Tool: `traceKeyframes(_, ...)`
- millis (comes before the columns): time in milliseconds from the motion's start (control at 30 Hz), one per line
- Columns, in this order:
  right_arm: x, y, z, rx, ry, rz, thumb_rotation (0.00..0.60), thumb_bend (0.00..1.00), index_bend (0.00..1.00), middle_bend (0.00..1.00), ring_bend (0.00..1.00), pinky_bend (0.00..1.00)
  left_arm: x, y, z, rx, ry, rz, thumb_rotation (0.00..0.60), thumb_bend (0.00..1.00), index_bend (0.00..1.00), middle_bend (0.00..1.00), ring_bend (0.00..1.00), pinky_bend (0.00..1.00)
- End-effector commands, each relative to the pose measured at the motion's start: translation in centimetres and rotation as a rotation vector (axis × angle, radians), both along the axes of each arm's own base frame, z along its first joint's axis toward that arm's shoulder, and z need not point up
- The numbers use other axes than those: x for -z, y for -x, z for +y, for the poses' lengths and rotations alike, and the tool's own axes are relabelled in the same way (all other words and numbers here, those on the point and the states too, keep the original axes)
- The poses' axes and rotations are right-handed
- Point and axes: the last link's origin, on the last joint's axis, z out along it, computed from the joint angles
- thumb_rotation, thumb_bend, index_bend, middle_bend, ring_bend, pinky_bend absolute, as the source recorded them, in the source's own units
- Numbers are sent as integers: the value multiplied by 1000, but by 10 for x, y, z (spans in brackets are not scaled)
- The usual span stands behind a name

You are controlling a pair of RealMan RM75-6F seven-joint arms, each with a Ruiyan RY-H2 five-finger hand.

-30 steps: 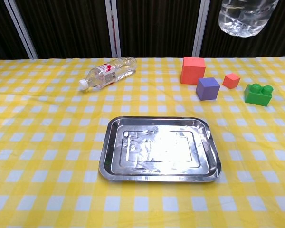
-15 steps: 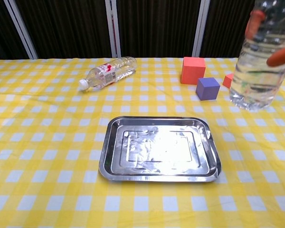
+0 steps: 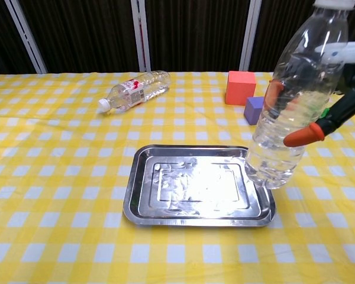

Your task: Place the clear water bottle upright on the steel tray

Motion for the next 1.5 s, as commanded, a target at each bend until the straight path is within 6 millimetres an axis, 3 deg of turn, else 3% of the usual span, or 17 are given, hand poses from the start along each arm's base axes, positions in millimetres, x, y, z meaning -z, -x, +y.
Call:
traceKeyframes(33, 15, 6, -2, 15, -19, -8, 600, 176, 672, 555, 311, 0, 0, 0, 0, -1, 1, 0, 600, 185, 226, 0, 0, 0)
traceKeyframes(500, 59, 11, -19, 18, -15, -50, 600, 182, 672, 555, 312, 0, 2, 1, 2, -4, 2, 9, 600, 185, 226, 0, 0, 0)
traceKeyframes(1000, 110, -28, -24, -62, 33, -99, 600, 182, 672, 555, 319, 0, 0, 2, 2, -9, 9, -8, 600, 185, 226, 0, 0, 0)
traceKeyframes(1267, 115, -30, -37, -110, 135, -25, 600, 181, 672, 555, 319, 0, -5, 5, 1, -15, 0, -16, 600, 185, 226, 0, 0, 0)
traceKeyframes(1500, 111, -24, -36, -112, 134, -17, 600, 182, 672, 562, 319, 0, -6, 6, 0, -16, -3, -17, 600, 185, 225, 0, 0, 0)
